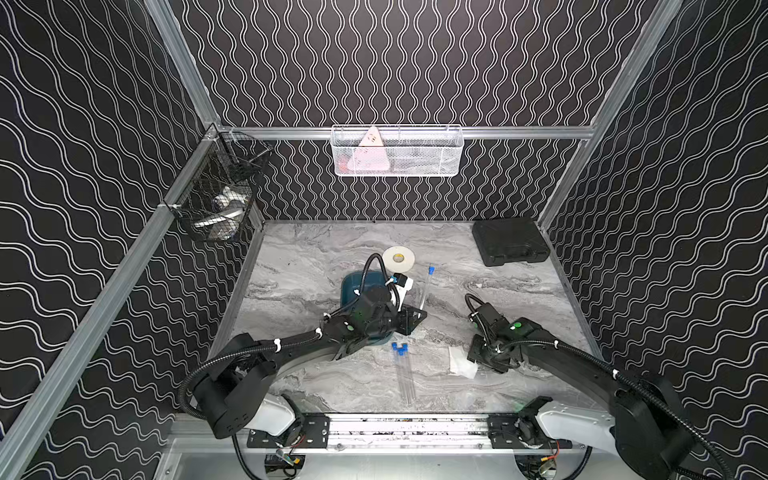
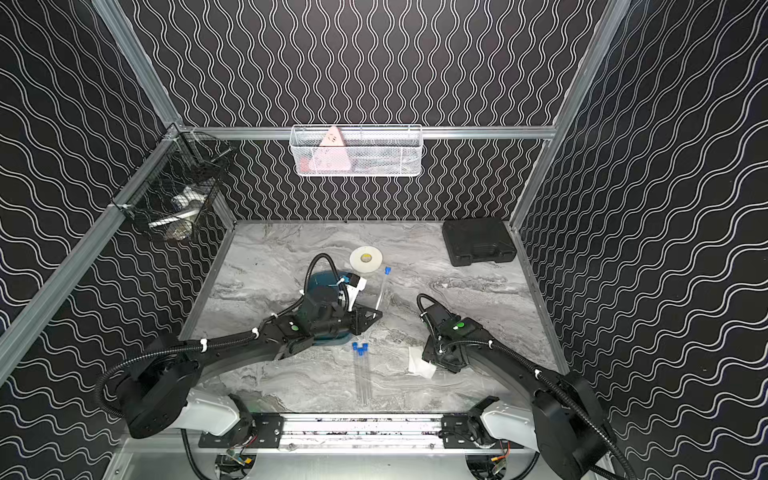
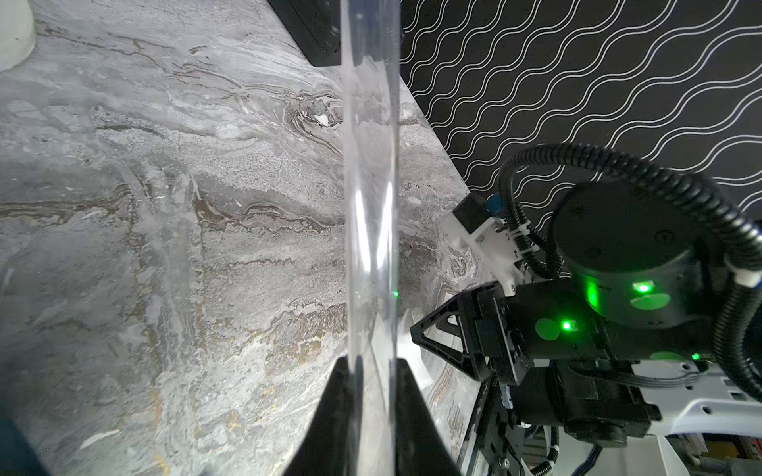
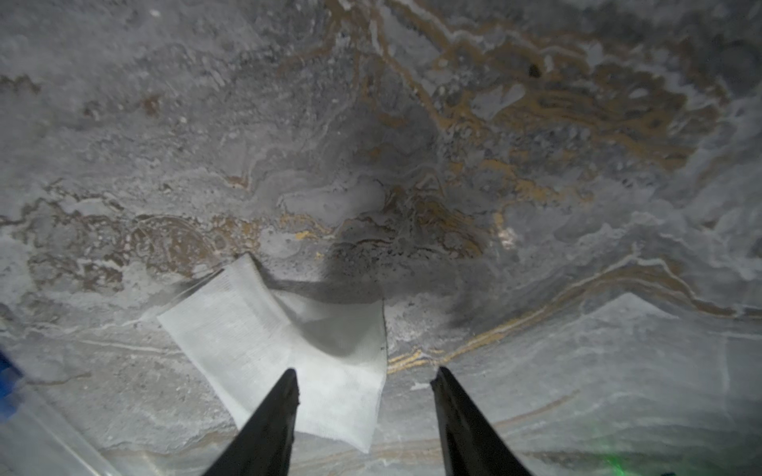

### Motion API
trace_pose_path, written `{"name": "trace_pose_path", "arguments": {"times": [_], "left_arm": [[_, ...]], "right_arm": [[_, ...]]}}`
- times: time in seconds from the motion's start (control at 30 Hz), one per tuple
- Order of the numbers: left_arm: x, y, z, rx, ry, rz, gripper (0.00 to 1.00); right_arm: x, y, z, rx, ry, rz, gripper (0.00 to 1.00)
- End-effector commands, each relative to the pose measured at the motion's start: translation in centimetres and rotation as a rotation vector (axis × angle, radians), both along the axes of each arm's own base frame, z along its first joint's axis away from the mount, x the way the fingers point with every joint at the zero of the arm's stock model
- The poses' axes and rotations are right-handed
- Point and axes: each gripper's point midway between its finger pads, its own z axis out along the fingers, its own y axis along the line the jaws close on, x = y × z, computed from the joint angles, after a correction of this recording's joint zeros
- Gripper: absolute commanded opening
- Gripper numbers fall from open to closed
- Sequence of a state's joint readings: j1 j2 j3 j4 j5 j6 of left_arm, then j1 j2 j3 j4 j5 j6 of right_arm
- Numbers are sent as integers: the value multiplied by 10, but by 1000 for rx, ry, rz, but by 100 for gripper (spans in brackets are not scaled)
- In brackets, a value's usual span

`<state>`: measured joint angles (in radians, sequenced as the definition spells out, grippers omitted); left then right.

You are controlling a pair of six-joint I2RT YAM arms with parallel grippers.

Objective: Wipe the exteriors of test tubes
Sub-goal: Pick up the cleaning item at the center of the board.

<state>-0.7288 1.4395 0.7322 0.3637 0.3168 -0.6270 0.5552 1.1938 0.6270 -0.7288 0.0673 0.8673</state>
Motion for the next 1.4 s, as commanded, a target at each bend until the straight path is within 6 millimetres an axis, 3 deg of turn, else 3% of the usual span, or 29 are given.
{"name": "trace_pose_path", "arguments": {"times": [0.0, 0.23, 0.5, 0.93, 1.1, 1.23, 1.37], "left_arm": [[-1, -1, -1, -6, -5, -8, 11], [-1, 0, 0, -5, -6, -11, 11], [-2, -1, -1, -6, -1, -15, 11], [-6, 4, 1, -2, -8, -11, 11], [-7, 4, 1, -4, -9, -16, 11], [-9, 5, 1, 0, -11, -19, 11], [-10, 6, 0, 12, -12, -26, 11]], "right_arm": [[7, 10, 5, 54, -34, -14, 52], [-5, 1, -12, 2, 33, -11, 50], [-2, 0, -13, -16, 35, 4, 36], [0, 12, -20, -79, 86, 78, 32], [-7, 25, -29, -86, 117, 108, 30], [-13, 36, -41, -88, 136, 117, 24], [-9, 37, -41, -100, 119, 107, 11]]}}
